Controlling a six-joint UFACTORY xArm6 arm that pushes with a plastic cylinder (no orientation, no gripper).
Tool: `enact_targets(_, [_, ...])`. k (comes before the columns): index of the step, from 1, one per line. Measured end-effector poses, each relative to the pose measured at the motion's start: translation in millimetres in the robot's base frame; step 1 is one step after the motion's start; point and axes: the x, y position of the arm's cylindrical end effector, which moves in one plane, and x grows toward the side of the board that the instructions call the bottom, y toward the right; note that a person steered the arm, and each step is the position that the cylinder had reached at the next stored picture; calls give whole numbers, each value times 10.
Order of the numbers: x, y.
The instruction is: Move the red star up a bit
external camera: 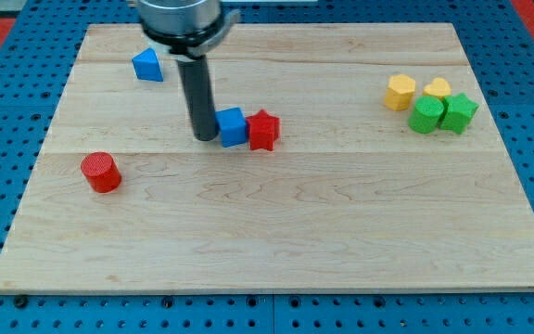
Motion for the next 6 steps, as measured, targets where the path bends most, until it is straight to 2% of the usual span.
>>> enact_targets(1, [-1, 50])
enact_targets(2, [255, -164])
enact_targets(3, [489, 113])
enact_targets(4, [447, 576])
enact_targets(6, [103, 778])
